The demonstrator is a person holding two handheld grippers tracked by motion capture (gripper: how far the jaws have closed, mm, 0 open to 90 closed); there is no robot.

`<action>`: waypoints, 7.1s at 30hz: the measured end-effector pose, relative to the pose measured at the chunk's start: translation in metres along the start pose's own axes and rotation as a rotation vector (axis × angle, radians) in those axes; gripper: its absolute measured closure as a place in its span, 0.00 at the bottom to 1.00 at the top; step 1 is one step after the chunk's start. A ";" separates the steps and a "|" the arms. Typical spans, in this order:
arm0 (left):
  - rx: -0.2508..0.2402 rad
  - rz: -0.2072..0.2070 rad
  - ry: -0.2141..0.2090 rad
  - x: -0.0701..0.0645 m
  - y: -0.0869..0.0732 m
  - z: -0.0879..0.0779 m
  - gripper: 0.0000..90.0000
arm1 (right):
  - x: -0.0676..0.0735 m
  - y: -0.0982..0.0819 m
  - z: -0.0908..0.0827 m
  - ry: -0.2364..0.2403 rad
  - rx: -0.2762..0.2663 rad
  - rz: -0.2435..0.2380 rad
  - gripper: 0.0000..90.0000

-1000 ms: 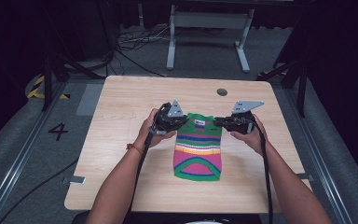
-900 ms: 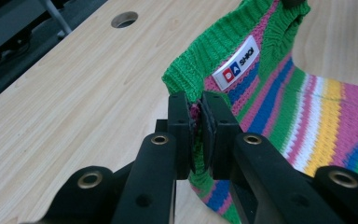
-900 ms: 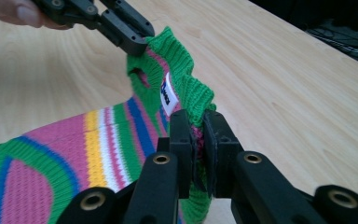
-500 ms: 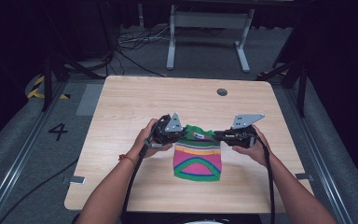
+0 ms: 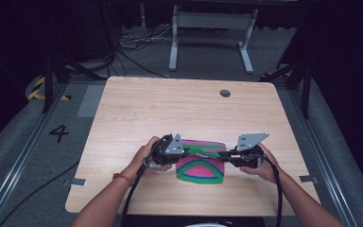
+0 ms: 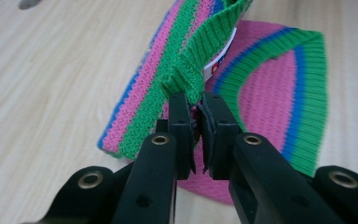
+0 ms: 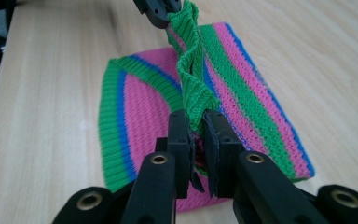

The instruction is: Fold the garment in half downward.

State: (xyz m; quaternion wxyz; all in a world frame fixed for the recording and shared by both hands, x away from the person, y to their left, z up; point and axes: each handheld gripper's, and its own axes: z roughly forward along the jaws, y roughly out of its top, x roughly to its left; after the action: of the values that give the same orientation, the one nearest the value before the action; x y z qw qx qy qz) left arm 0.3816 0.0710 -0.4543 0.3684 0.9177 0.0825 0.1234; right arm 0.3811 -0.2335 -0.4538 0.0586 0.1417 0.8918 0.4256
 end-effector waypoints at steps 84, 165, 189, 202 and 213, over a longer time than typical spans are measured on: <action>0.079 0.050 -0.125 -0.041 -0.023 0.016 0.91 | 0.046 -0.025 0.024 -0.016 0.129 -0.086 0.97; 0.145 -0.273 0.171 0.000 -0.115 -0.100 0.31 | 0.011 -0.074 -0.078 -0.367 0.158 0.082 0.37; 0.090 -0.462 0.165 -0.007 -0.167 -0.104 0.20 | 0.015 -0.150 -0.107 -0.440 0.072 0.373 0.23; 0.084 -0.501 0.213 -0.012 -0.169 -0.106 0.17 | 0.012 -0.154 -0.107 -0.426 0.064 0.389 0.21; 0.100 -0.526 0.225 -0.011 -0.168 -0.104 0.10 | 0.012 -0.154 -0.106 -0.441 0.071 0.406 0.16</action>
State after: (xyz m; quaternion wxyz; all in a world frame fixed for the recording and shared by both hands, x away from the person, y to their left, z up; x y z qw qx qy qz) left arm 0.3313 0.2566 -0.5011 0.3306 0.8624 0.3640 0.1205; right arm 0.3149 -0.4008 -0.5060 0.1593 0.4081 0.8254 0.3561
